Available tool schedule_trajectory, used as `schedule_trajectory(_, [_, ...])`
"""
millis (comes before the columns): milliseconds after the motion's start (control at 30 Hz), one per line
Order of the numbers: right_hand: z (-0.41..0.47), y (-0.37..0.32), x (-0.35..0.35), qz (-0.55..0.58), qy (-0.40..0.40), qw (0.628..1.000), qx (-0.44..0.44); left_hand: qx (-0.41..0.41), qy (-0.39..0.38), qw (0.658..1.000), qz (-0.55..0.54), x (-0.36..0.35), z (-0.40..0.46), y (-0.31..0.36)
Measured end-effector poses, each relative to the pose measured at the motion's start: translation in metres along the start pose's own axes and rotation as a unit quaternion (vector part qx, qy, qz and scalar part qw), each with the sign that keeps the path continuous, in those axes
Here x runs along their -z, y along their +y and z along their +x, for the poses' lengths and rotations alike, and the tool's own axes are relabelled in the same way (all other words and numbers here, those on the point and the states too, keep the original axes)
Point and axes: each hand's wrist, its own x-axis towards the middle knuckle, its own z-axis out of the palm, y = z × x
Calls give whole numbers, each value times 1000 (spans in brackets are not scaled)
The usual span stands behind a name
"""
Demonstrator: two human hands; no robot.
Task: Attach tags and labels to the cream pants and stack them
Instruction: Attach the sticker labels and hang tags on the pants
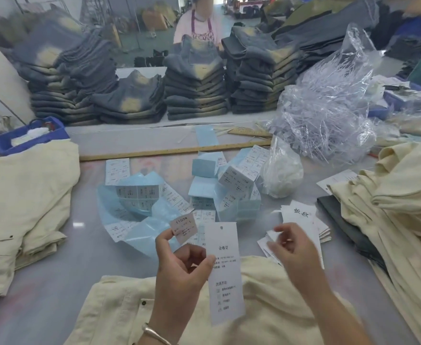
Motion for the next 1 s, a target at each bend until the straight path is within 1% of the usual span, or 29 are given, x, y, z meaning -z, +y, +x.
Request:
schedule_trajectory(67, [-28,-23,-21,34,-85,994,53,-11,6,999,39,2,0,2])
schedule_trajectory(167, [-60,-53,-36,49,-148,984,85,-37,1,997,63,4,-4,9])
schedule_trajectory(233, [-73,-66,-39,53,-193,976,92,-49,-26,997,56,5,-9,16])
schedule_trajectory(300, [-79,-75,-39,97,-229,965,79,-44,-53,997,20,7,-12,23])
schedule_trajectory(333, [-81,-77,-38,124,-231,962,72,-40,-64,997,-2,9,-14,26])
schedule_trajectory(400, [-85,-82,-37,164,-197,965,51,-42,-82,995,-29,13,-18,33])
schedule_trajectory(467, [-90,-85,-36,182,-140,973,2,-42,-88,994,-52,17,-24,39])
schedule_trajectory(533, [-94,-85,-35,179,-89,979,-43,-31,-68,995,-69,21,-31,43])
schedule_trajectory(633, [-99,-87,-28,209,-40,974,-77,-15,-24,997,-68,27,-42,52])
schedule_trajectory(700, [-104,-89,-26,234,-32,968,-87,-22,-27,998,-44,31,-50,59])
schedule_trajectory(767, [-110,-91,-26,249,-38,964,-89,-17,-56,998,-29,33,-57,63])
schedule_trajectory(933, [-124,-98,-30,305,-67,947,-80,41,-124,991,9,31,-64,66])
schedule_trajectory(1000, [-127,-100,-32,320,-71,941,-83,66,-131,989,31,31,-64,66])
